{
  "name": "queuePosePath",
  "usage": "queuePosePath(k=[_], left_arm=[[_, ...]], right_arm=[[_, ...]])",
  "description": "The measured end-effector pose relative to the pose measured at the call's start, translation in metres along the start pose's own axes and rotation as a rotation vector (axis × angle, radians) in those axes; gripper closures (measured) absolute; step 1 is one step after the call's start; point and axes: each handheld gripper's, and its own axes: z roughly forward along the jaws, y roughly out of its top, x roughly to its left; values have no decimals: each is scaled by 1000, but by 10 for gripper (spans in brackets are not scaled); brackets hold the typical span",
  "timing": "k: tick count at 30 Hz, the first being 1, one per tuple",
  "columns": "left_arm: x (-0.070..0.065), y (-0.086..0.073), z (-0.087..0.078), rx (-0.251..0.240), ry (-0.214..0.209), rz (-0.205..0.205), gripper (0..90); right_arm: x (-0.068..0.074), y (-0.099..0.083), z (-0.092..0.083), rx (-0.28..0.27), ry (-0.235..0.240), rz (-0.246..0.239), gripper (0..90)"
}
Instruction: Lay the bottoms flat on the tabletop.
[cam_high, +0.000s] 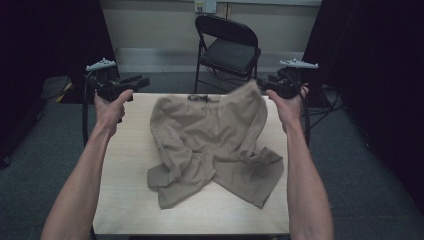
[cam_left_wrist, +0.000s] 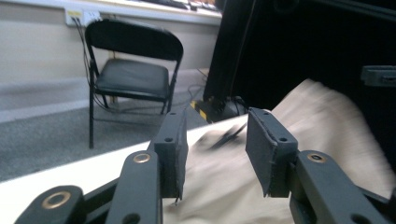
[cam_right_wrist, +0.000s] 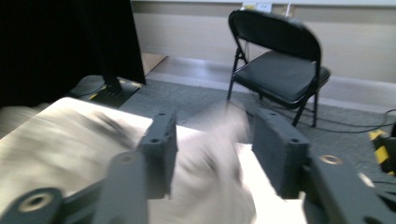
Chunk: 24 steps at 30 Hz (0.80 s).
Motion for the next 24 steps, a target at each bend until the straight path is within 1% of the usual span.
queuePosePath(k=[1,2,3,4,5,6,7,9,10,11,15,16,17,18,19,21,22,24], left_arm=[[-1,-6,1,15,-3,9,587],[-1,-11,1,25,-9,11,587],[-1,-11,1,25,-9,11,587],[-2,-18,2,37,-14,8,587],[-2,-22,2,41,-21,10,587],[-3,-24,2,51,-25,9,587],[-6,-31,2,63,-35,18,587],[-7,-33,2,66,-41,19,587],[-10,-39,1,71,-46,22,587],[-13,-44,1,81,-56,31,595],[-18,-57,-4,82,-82,24,614],[-20,-60,-6,91,-84,31,622],[-22,-64,-8,93,-92,36,623],[-24,-68,-9,98,-105,35,634],[-26,-73,-12,95,-114,38,642],[-30,-83,-16,110,-126,45,653],[-31,-88,-18,110,-140,44,660],[-34,-98,-21,111,-154,39,663]], right_arm=[[1,-4,1,11,5,-7,485],[1,-11,4,31,2,-24,475],[1,-11,4,31,2,-24,475],[1,-16,5,42,2,-20,472],[2,-27,4,35,30,5,466],[4,-30,3,35,36,0,464],[9,-34,1,39,42,-11,461],[12,-36,0,36,50,-14,459],[14,-38,-2,31,59,-16,455],[25,-47,-7,26,85,-23,454],[39,-62,-13,27,123,-38,443],[43,-67,-14,31,132,-38,443],[47,-73,-16,33,137,-50,442],[50,-78,-18,37,148,-51,440],[53,-84,-19,39,157,-53,433],[60,-96,-24,40,176,-50,429],[64,-103,-26,44,190,-54,426],[71,-113,-28,53,201,-58,422]])
